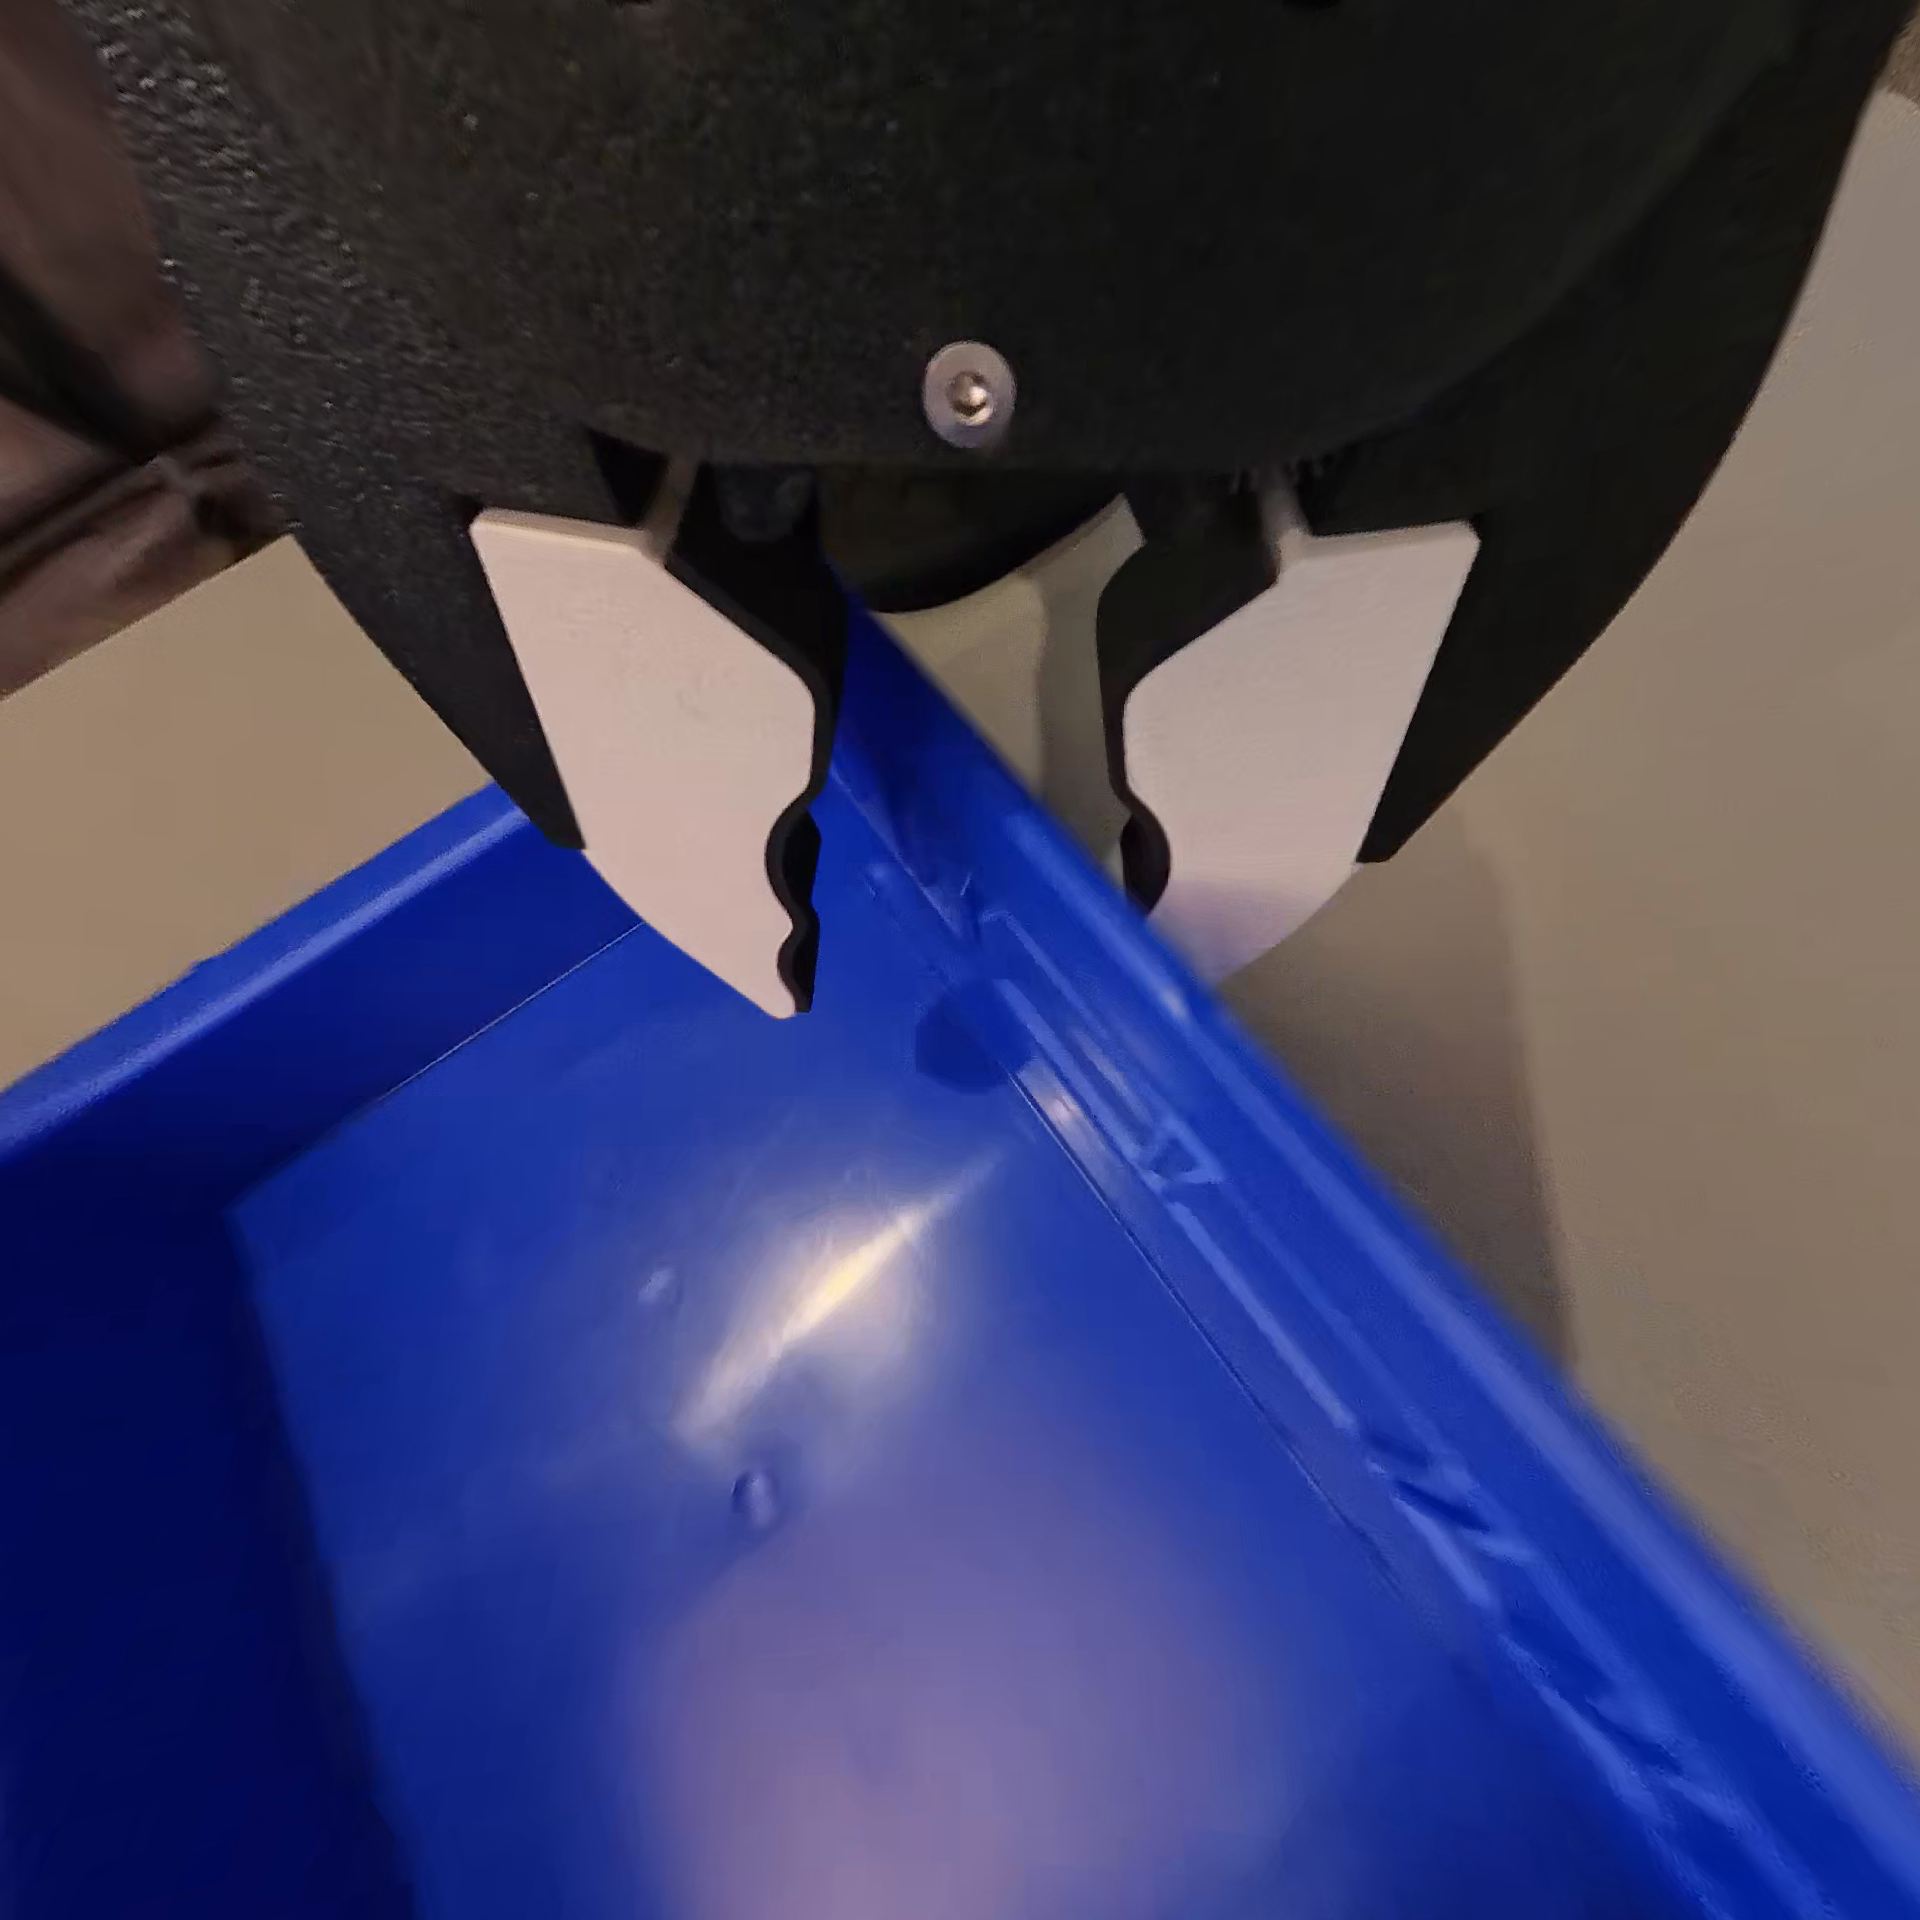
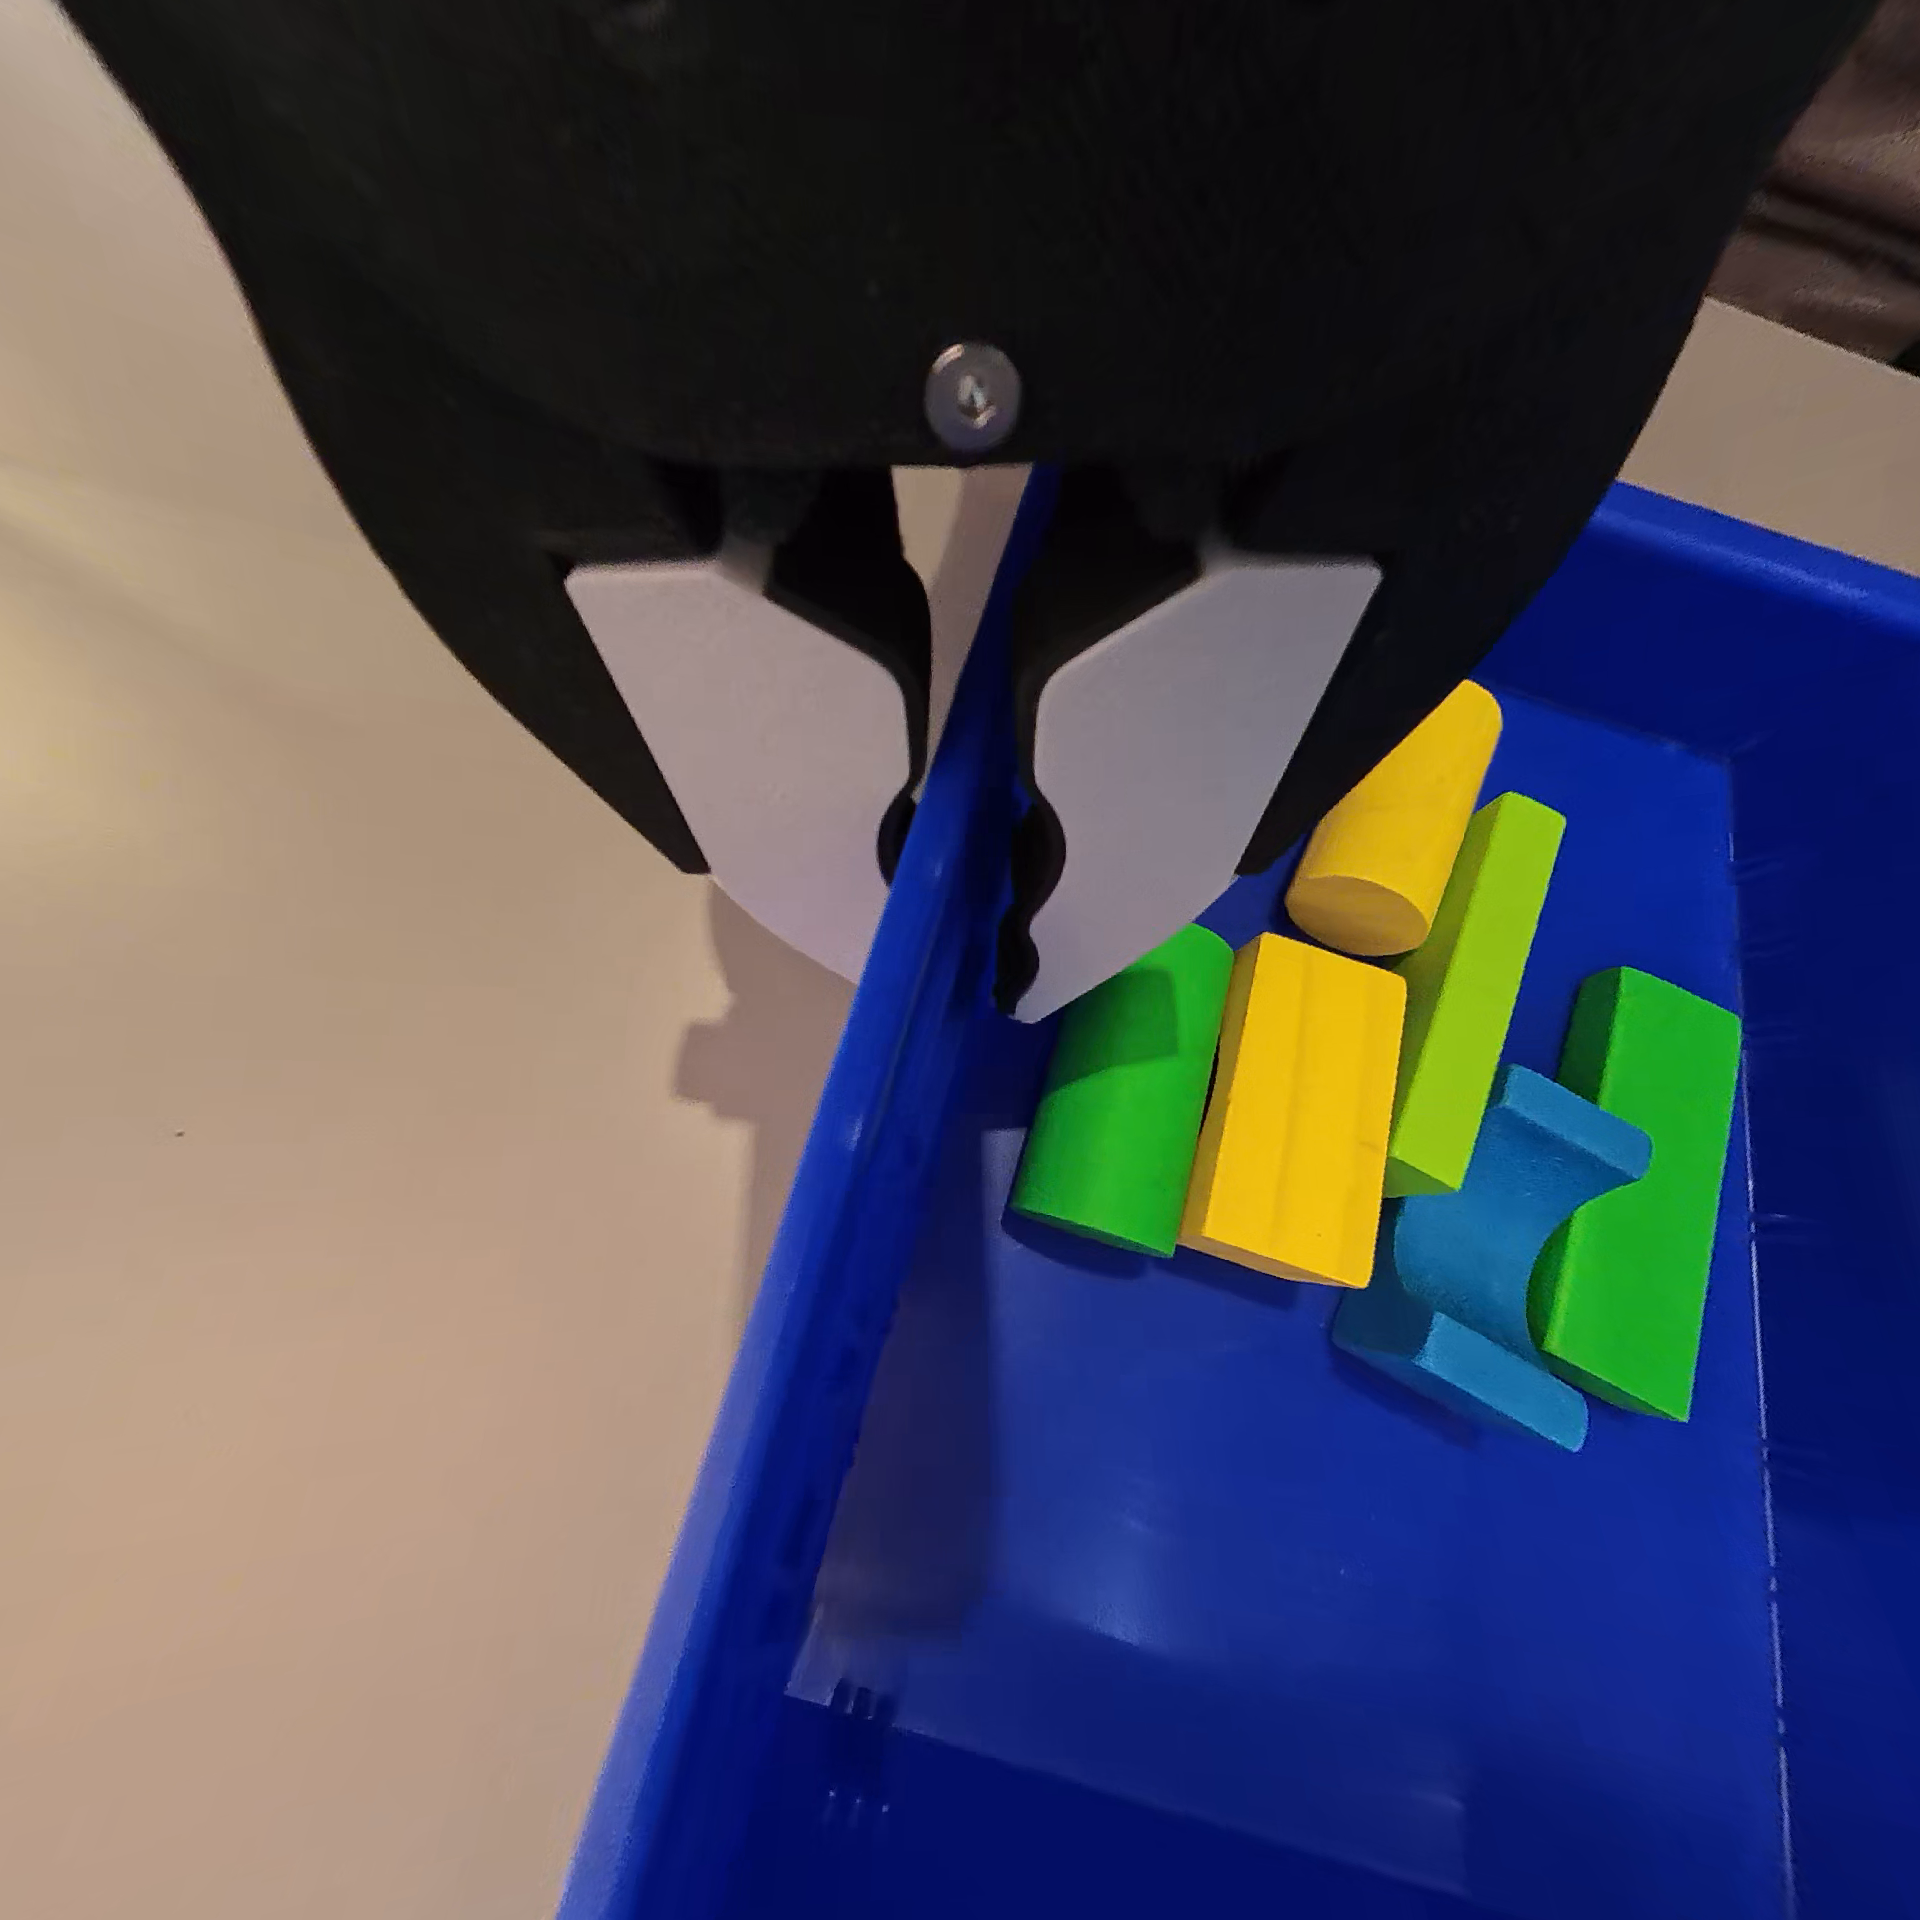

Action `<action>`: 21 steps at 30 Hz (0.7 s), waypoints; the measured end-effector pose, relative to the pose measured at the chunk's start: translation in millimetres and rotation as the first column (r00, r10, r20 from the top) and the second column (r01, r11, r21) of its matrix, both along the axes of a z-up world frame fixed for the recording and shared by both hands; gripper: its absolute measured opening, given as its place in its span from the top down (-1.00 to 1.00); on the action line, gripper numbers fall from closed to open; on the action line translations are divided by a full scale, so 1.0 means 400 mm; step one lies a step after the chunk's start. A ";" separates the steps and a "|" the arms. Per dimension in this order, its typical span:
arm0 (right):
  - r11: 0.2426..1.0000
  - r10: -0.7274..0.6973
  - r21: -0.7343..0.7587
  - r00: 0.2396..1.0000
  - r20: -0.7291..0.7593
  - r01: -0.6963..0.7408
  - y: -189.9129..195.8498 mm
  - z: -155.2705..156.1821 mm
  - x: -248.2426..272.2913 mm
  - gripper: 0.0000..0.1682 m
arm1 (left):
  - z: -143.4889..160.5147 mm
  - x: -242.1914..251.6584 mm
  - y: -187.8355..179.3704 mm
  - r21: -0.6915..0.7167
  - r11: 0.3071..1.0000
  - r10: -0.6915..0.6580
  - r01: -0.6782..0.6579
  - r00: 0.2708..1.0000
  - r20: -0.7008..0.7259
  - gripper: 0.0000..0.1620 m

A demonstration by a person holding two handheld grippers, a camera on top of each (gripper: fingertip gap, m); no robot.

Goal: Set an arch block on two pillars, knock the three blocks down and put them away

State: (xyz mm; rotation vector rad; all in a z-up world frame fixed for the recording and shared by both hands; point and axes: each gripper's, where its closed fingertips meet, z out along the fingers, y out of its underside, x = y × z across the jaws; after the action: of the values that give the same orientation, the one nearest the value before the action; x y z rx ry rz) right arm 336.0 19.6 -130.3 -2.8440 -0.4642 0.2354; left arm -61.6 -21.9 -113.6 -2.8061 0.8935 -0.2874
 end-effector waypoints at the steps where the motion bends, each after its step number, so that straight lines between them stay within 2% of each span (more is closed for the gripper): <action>1: 1.000 0.000 -0.002 1.000 0.005 0.000 0.001 -0.003 0.000 0.86 | 0.022 -0.003 0.010 0.034 0.999 0.013 -0.013 1.000 0.019 0.31; 4: 1.000 0.003 -0.022 1.000 0.019 -0.002 0.003 -0.011 -0.001 0.86 | 0.100 -0.052 0.063 0.235 0.969 0.078 -0.075 0.997 -0.004 0.33; 6: 0.998 -0.010 -0.058 1.000 0.012 0.011 0.001 -0.012 -0.001 0.88 | 0.163 -0.104 0.108 0.397 0.906 0.167 -0.147 0.986 -0.016 0.32; 8: 0.997 -0.005 -0.075 1.000 0.008 0.006 0.010 -0.013 0.004 0.88 | 0.237 -0.145 0.153 0.539 0.811 0.234 -0.229 0.970 0.060 0.30; 12: 0.993 -0.005 -0.115 0.999 -0.038 0.000 0.023 -0.013 0.032 0.91 | 0.372 -0.270 0.206 0.754 0.550 0.354 -0.360 0.918 0.180 0.26; 14: 0.989 -0.015 -0.150 0.998 -0.053 0.007 0.013 -0.013 0.050 0.91 | 0.423 -0.332 0.205 0.818 0.432 0.401 -0.380 0.893 0.203 0.26; 17: 0.980 -0.034 -0.197 0.998 -0.044 0.025 -0.006 -0.013 0.085 0.91 | 0.489 -0.390 0.187 0.862 0.294 0.419 -0.413 0.866 0.272 0.32; 21: 0.979 -0.020 -0.203 0.999 -0.035 0.013 -0.026 -0.002 0.124 0.91 | 0.539 -0.413 0.160 0.868 0.212 0.363 -0.449 0.861 0.357 0.39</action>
State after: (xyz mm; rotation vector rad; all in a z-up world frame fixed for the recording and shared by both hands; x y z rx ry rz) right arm 385.7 9.1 -131.0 -3.0339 -0.4314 0.3507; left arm -226.8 42.0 102.0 -1.7224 0.0889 0.1919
